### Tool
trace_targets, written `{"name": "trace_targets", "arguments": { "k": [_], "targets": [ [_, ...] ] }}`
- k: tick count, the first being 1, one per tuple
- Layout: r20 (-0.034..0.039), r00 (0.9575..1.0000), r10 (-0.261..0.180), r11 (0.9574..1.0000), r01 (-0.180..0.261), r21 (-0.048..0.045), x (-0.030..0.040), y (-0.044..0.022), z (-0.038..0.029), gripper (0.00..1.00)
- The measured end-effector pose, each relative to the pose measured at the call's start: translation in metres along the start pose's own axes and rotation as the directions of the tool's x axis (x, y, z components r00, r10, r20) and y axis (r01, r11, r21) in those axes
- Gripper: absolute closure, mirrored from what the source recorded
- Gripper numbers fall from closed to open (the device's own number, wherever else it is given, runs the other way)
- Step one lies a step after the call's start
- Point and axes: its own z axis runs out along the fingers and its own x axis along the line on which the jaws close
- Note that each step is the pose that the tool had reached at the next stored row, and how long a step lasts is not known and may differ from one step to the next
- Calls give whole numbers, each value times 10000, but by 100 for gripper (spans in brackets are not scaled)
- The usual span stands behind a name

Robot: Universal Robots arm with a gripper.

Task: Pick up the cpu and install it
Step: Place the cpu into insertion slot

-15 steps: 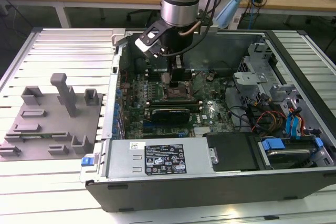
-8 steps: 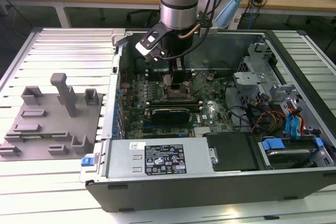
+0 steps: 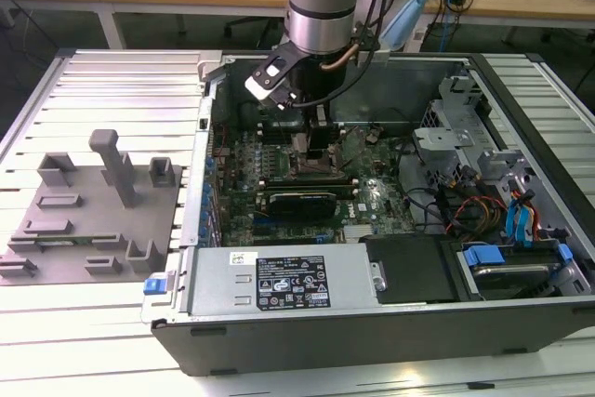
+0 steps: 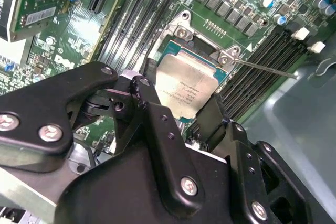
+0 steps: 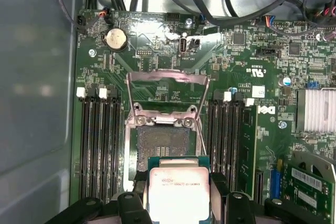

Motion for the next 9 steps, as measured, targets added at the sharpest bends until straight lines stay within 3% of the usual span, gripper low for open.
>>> {"name": "trace_targets", "arguments": {
  "k": [3, 9],
  "targets": [
    [0, 10000, 0, 10000, 0, 0, -1, 26, 12, 45],
    [0, 10000, -2, 10000, 2, -11, 1, 56, 109, 45]
  ]
}}
